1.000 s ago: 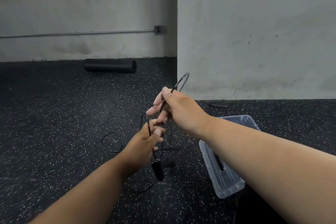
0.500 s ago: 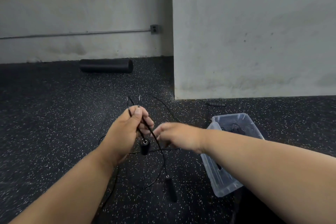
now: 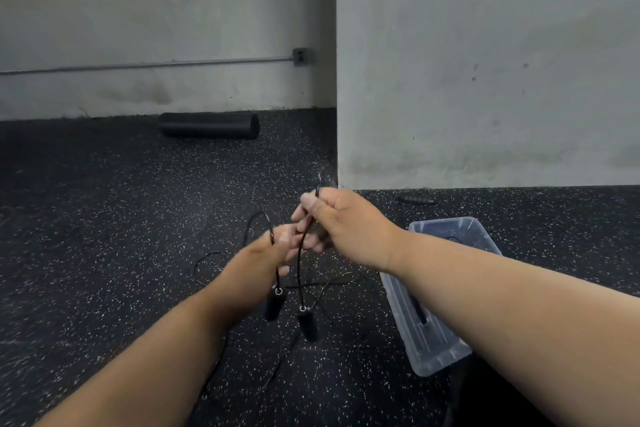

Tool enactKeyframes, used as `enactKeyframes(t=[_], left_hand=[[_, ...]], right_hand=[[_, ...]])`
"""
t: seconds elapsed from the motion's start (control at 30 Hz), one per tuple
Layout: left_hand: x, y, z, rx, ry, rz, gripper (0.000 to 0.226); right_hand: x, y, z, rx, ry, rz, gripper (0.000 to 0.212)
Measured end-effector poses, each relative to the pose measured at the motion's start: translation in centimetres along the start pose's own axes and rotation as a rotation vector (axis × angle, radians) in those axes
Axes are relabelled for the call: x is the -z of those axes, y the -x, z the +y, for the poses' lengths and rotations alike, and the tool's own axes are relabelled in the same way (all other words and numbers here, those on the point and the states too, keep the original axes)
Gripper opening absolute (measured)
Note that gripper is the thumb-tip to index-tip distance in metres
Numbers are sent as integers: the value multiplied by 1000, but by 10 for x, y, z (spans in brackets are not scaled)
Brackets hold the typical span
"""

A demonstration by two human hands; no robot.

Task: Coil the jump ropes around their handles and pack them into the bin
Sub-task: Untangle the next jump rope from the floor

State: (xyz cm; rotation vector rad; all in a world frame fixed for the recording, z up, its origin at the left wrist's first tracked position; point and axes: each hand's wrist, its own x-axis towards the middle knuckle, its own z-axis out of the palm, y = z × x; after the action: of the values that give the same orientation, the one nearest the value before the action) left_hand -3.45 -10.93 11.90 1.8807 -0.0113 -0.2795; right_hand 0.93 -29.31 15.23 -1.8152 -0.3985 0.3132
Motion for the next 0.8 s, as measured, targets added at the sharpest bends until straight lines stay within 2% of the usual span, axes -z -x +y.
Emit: enactKeyframes(t=[0.13, 0.23, 0.33, 0.43, 0.53, 0.67, 0.8], left_hand=[[-12, 3, -9, 19, -4, -72, 40], [-15, 2, -11, 15, 44, -45, 58], [-17, -1, -14, 30, 182, 22, 53], [-16, -9, -8, 59, 529, 115, 49], [-10, -14, 10, 107, 854, 168, 47], [-2, -14, 26, 118, 1159, 173, 44], [5, -16, 30, 95, 1344, 176, 41]], right_hand=[[1, -2, -12, 50, -104, 45, 33], [5, -8, -13, 45, -212, 127, 35], [11, -15, -7, -9, -329, 138, 40], [14, -17, 11, -174, -302, 25, 39], [5, -7, 38, -297, -174, -194, 29], [-18, 13, 65, -342, -44, -490, 44], [-34, 25, 77, -369, -64, -526, 30]])
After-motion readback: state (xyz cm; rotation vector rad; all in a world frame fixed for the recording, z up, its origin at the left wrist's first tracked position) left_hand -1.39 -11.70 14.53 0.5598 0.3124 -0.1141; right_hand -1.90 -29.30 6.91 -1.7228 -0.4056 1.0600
